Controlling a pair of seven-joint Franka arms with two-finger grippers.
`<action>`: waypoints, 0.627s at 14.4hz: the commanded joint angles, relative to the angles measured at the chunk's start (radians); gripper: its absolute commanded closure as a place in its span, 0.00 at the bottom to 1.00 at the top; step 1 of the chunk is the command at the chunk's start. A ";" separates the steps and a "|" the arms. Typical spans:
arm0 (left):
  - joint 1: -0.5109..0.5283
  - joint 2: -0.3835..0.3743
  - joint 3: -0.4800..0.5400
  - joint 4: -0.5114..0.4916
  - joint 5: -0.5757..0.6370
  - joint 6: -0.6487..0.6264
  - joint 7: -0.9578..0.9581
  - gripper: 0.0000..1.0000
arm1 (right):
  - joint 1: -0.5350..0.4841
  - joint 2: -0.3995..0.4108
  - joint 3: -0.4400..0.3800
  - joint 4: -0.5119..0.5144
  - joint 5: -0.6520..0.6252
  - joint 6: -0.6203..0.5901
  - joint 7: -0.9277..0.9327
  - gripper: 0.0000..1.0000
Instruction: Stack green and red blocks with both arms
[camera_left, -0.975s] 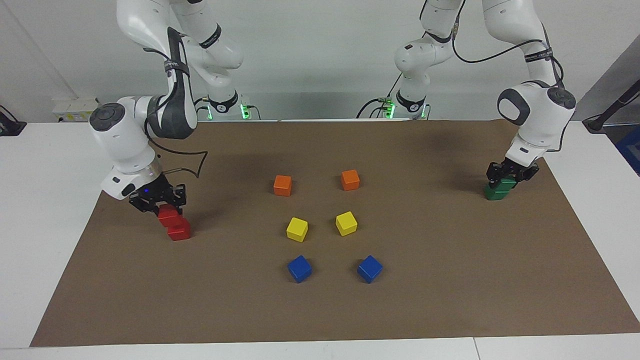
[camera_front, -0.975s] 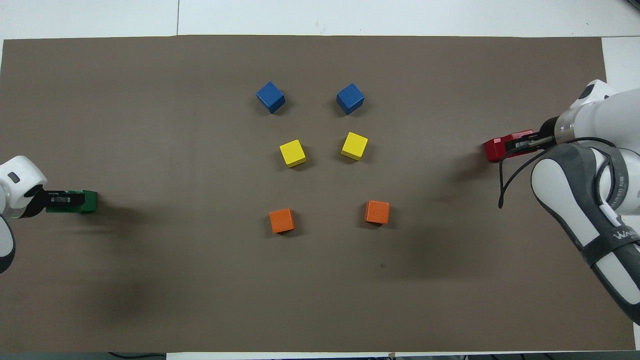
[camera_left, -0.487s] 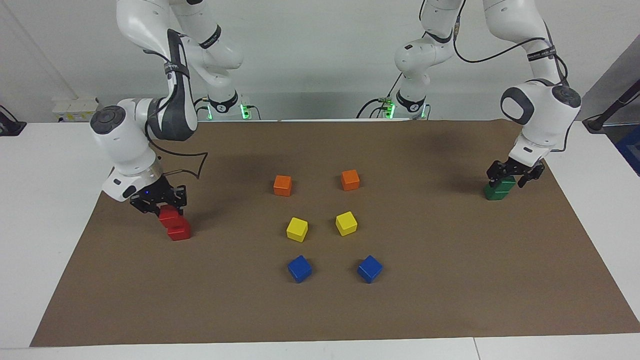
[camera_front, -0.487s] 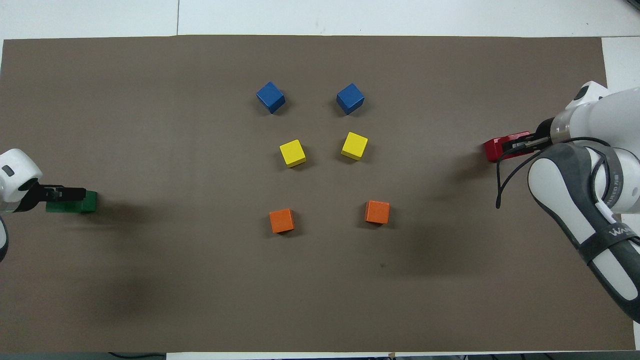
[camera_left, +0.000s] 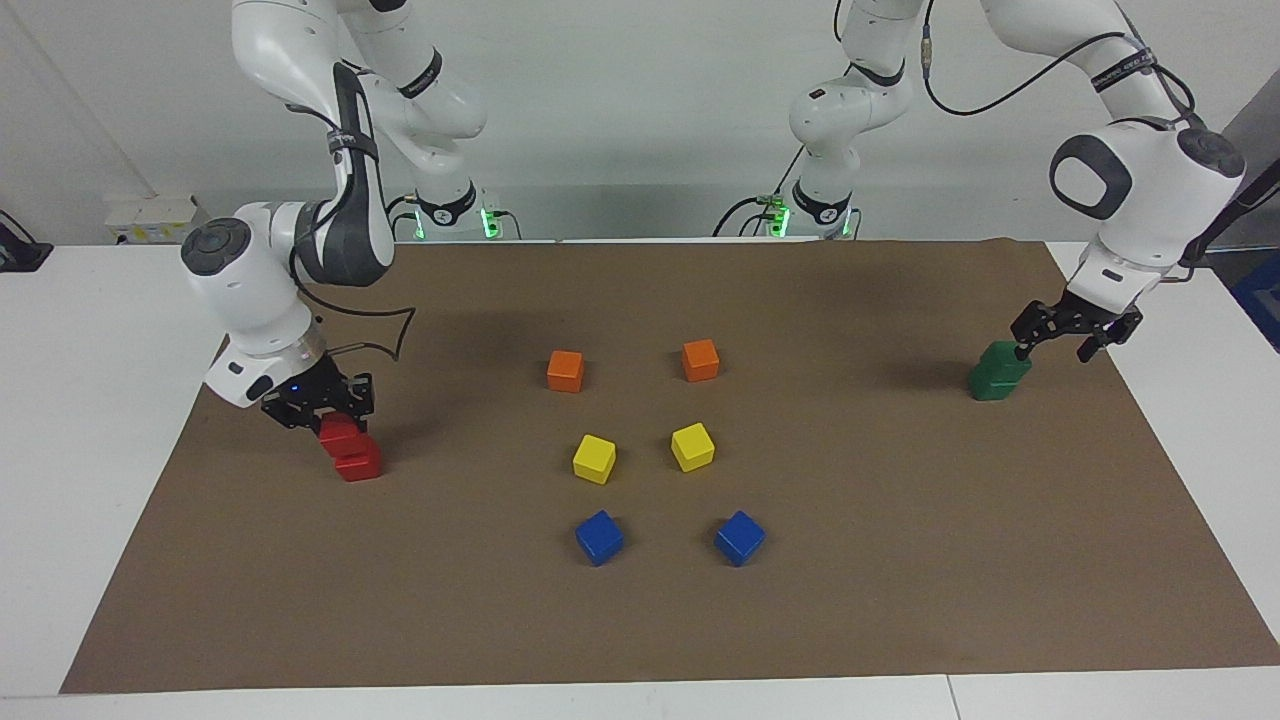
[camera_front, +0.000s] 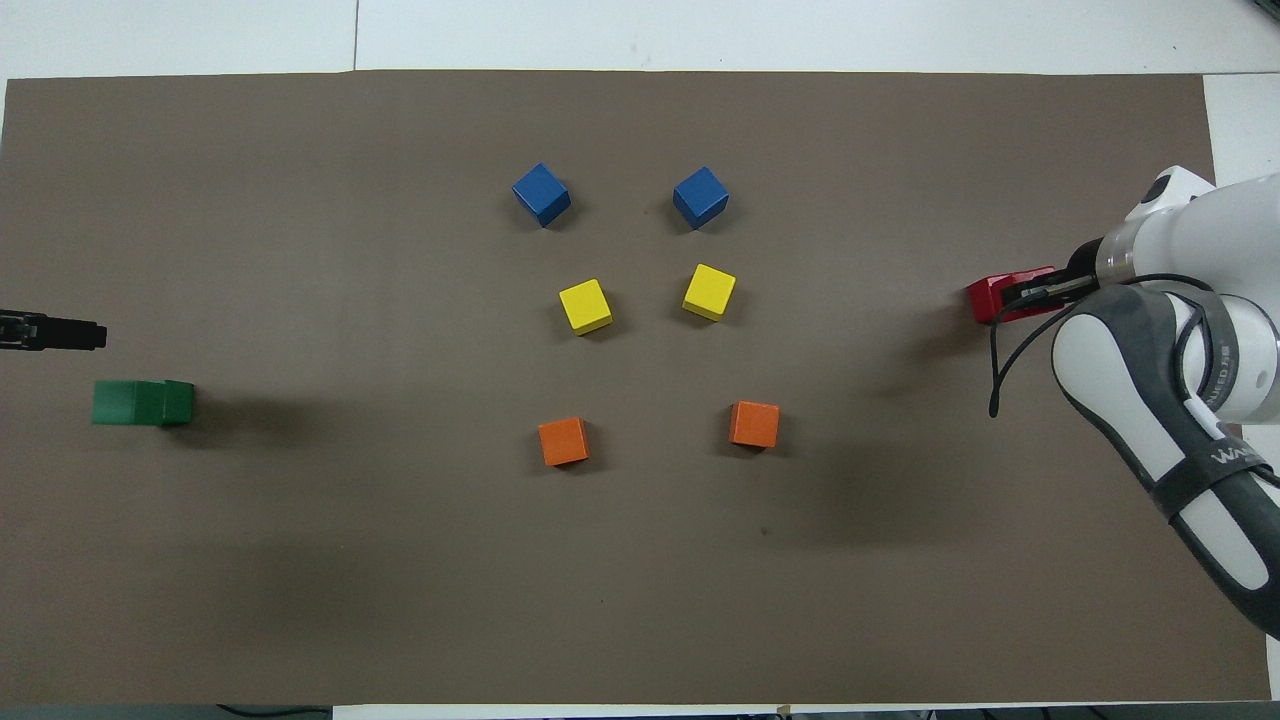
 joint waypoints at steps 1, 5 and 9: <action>-0.059 -0.007 0.004 0.107 -0.014 -0.139 -0.160 0.00 | -0.009 0.018 0.005 0.011 0.017 0.015 0.003 1.00; -0.121 -0.010 0.004 0.210 -0.005 -0.254 -0.344 0.00 | -0.014 0.018 0.003 0.011 0.017 0.015 0.003 1.00; -0.138 -0.007 0.004 0.291 0.001 -0.363 -0.348 0.00 | -0.012 0.017 0.003 0.011 0.010 0.017 0.015 1.00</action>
